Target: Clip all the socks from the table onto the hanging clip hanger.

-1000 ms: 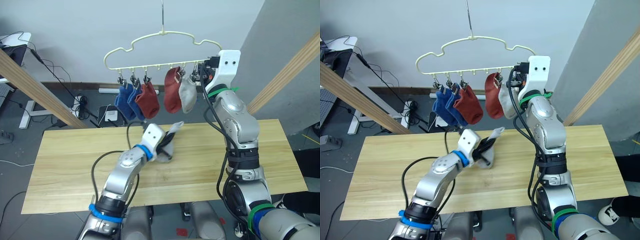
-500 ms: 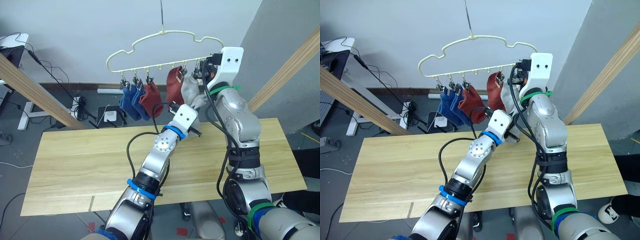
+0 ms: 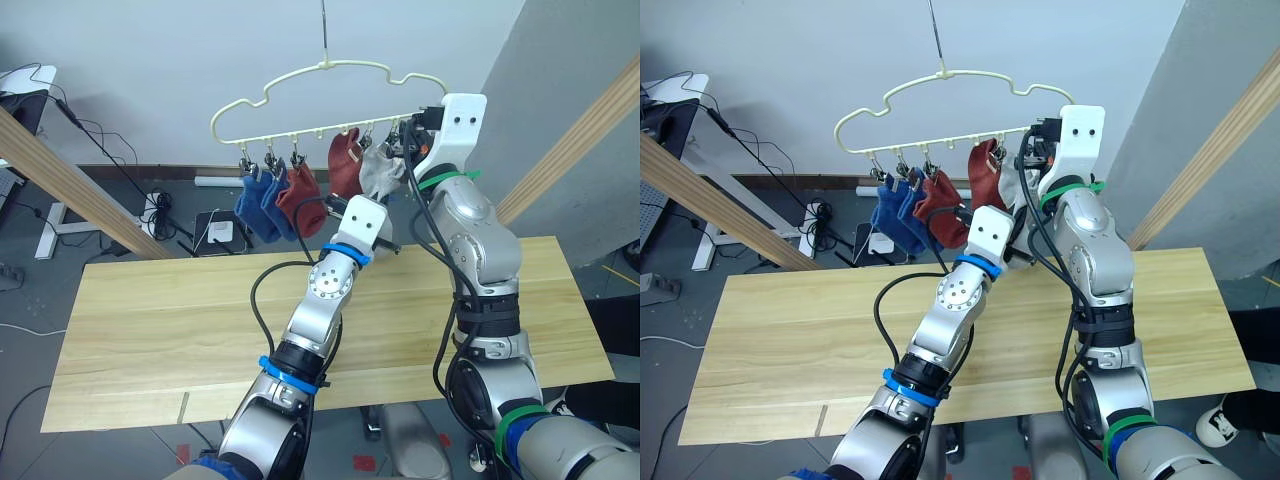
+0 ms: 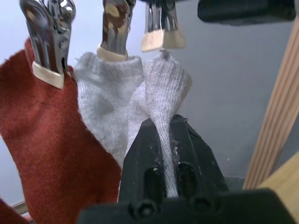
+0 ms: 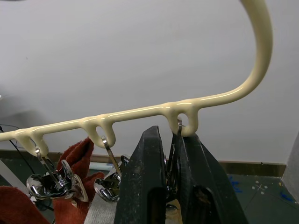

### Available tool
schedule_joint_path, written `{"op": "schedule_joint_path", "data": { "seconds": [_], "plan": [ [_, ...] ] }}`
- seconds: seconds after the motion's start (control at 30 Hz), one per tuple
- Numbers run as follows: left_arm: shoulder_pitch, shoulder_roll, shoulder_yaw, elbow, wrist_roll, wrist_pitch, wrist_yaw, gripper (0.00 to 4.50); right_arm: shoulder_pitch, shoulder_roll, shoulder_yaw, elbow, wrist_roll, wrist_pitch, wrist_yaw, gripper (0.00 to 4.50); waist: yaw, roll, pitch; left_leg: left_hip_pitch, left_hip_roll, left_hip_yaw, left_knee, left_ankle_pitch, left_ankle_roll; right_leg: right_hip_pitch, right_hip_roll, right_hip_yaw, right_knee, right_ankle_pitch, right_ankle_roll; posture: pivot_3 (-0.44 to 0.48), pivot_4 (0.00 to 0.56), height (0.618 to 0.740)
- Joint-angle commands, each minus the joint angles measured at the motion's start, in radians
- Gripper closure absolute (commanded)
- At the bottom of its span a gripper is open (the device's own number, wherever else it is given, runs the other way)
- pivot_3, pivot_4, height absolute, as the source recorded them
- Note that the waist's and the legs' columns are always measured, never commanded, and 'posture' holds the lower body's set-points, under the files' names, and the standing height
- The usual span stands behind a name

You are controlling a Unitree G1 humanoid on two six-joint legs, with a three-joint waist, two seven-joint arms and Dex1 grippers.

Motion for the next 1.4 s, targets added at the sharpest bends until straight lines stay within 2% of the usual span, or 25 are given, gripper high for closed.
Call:
{"op": "schedule_joint_path", "data": {
  "seconds": [0.03, 0.8, 1.1, 1.23, 1.27, 1.33, 1.4],
  "plan": [
    [0.001, -0.038, -0.010, -0.054, -0.015, 0.001, -0.002, 4.47, -0.022, 0.007, -0.006, -0.049, 0.021, -0.005, 0.002, 4.50, 0.000, 0.000, 0.000, 0.000, 0.000, 0.000, 0.000, 0.000, 0.000, 0.000, 0.000, 0.000, 0.000, 0.000, 0.000, -0.203, 0.320, 0.740],
    [-0.070, -0.068, -0.006, -0.028, -0.079, 0.018, 0.001, 4.47, -0.010, 0.027, -0.013, -0.062, 0.054, 0.029, -0.022, 4.50, 0.000, 0.000, 0.000, 0.000, 0.000, 0.000, 0.000, 0.000, 0.000, 0.000, 0.000, 0.000, 0.000, 0.000, 0.000, -0.203, 0.318, 0.740],
    [-0.086, -0.060, -0.009, -0.020, -0.102, 0.042, -0.021, 4.50, 0.028, 0.026, -0.048, -0.181, 0.101, 0.094, -0.030, 1.33, 0.001, 0.000, 0.000, -0.001, 0.000, 0.000, 0.000, 0.000, 0.000, 0.000, 0.000, 0.000, -0.001, 0.000, 0.000, -0.204, 0.317, 0.740],
    [-0.051, -0.008, -0.030, -0.046, -0.117, 0.121, -0.098, 3.46, 0.082, -0.029, -0.057, -0.338, 0.177, 0.205, 0.028, 0.06, 0.001, 0.000, 0.000, -0.002, 0.000, 0.000, 0.000, 0.000, 0.000, -0.001, 0.000, 0.000, -0.001, 0.000, 0.000, -0.211, 0.319, 0.740],
    [-0.045, 0.000, -0.032, -0.054, -0.117, 0.129, -0.111, 3.25, 0.086, -0.038, -0.059, -0.354, 0.189, 0.221, 0.033, 0.00, 0.000, 0.000, 0.000, -0.002, 0.000, 0.000, 0.000, 0.000, 0.000, -0.001, 0.000, 0.000, -0.001, 0.000, 0.000, -0.212, 0.320, 0.740],
    [-0.013, 0.031, -0.037, -0.098, -0.134, 0.174, -0.172, 2.54, 0.104, -0.076, -0.061, -0.405, 0.231, 0.262, 0.079, 0.00, -0.006, 0.000, 0.000, -0.002, 0.000, 0.000, 0.000, 0.000, 0.000, -0.001, 0.000, 0.000, -0.001, 0.000, 0.000, -0.214, 0.322, 0.740],
    [0.051, 0.119, -0.056, -0.201, -0.152, 0.220, -0.278, 1.98, 0.157, -0.161, -0.045, -0.482, 0.273, 0.305, 0.167, 0.00, -0.012, 0.000, 0.000, -0.002, 0.000, 0.000, 0.000, 0.000, 0.000, -0.001, 0.001, 0.000, -0.001, 0.000, 0.000, -0.214, 0.322, 0.740]
  ]
}}
